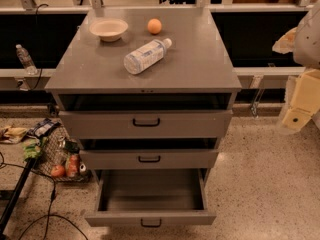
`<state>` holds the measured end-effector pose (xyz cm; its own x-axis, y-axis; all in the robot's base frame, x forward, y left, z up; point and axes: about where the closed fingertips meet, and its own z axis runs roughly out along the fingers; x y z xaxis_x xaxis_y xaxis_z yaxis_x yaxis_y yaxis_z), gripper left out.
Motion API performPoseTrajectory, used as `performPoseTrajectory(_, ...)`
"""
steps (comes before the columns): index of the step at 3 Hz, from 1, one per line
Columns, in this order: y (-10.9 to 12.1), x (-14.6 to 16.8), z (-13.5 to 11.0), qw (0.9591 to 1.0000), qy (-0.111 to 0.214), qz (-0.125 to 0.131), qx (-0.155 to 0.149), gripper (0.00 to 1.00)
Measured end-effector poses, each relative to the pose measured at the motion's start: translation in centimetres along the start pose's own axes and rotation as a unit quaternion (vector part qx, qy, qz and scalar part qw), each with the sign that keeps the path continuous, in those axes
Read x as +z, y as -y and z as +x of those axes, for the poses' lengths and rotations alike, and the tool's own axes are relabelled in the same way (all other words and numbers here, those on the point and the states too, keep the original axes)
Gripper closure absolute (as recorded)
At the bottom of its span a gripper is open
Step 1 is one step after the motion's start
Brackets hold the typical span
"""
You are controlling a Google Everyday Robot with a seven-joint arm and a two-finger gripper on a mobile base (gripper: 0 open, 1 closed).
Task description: Close bottom drawer
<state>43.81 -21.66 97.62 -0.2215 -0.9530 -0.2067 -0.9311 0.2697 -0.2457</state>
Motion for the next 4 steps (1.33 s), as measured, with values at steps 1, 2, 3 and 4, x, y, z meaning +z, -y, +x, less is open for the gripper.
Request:
performPoseTrajectory(1, 0.0, 0.0, 0.0, 1.0, 0.0, 0.0, 0.0, 0.0)
performPoseTrajectory(2, 0.1, -0.2, -0.1, 1.0, 0.002, 0.005, 0.0, 0.18)
performPoseTrajectory(3, -0.5, 2.5, 0.5, 0.9997, 0.02, 0.002, 0.012, 0.42)
performPoseTrajectory(4, -4.1, 13.6, 2.9, 0.9945, 0.083, -0.05, 0.041, 0.73)
